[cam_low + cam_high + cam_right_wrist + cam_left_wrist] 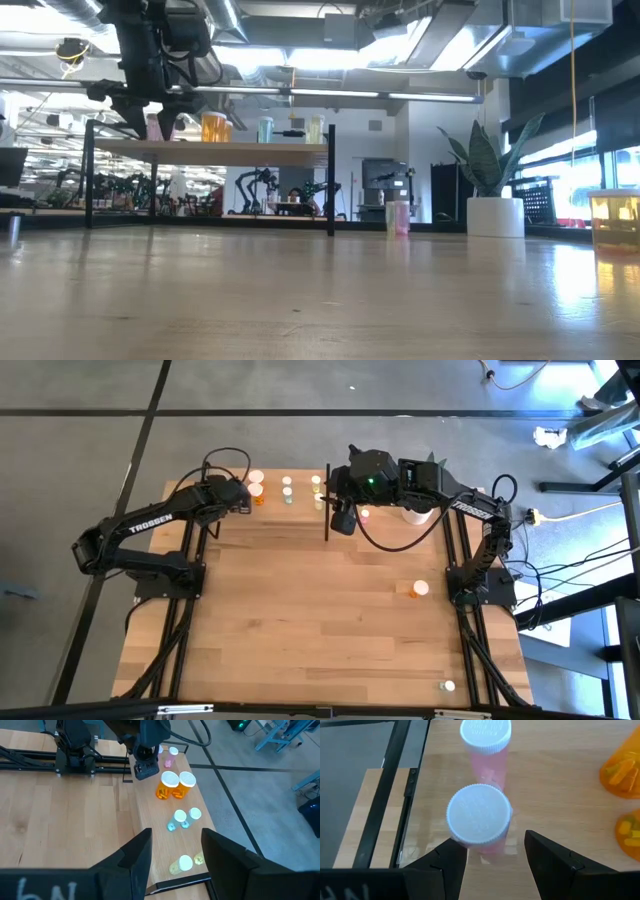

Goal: Pick and place medicine bottles onto shelf by color
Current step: Put the bottom pink pill bottle on the shelf aligned with the other pink pill bottle, then put the pink pill bottle on the shelf aligned with the other pink pill bottles

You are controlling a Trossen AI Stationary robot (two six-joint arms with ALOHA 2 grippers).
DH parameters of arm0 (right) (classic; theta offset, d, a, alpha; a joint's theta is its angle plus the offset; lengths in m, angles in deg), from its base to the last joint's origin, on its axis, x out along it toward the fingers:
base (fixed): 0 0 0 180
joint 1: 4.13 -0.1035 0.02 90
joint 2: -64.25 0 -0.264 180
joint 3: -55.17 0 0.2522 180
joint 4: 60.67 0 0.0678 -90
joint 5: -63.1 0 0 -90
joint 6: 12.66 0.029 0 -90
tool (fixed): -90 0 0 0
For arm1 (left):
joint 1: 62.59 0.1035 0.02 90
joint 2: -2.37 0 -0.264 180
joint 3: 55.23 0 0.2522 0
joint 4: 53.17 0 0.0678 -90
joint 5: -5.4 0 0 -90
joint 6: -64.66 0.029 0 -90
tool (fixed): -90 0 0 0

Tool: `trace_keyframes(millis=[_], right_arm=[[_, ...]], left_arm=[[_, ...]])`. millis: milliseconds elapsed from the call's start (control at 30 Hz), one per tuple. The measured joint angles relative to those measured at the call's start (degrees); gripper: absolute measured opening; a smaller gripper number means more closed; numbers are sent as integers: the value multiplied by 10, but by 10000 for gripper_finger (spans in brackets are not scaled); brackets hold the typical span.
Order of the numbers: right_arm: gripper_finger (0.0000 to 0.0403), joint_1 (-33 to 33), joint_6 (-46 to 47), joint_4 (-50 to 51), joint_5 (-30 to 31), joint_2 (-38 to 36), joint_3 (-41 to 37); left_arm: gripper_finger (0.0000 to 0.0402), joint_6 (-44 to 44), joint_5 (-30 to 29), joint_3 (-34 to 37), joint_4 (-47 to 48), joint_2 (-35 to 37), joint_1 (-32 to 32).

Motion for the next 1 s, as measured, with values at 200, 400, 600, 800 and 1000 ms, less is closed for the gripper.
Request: trace_keyframes(millis=[200,400,600,800,1000], right_arm=[[172,0,0,0,0,0,0],[172,0,0,0,0,0,0],[172,0,0,0,0,0,0],[172,0,0,0,0,0,0],[172,0,0,0,0,0,0]], left_arm=[[190,0,1,0,-1,1,0],[190,-1,15,0,23,41,-1],[190,1,20,0,61,106,-21],[190,22,21,0,90,173,-77],[190,99,36,0,94,230,-172]])
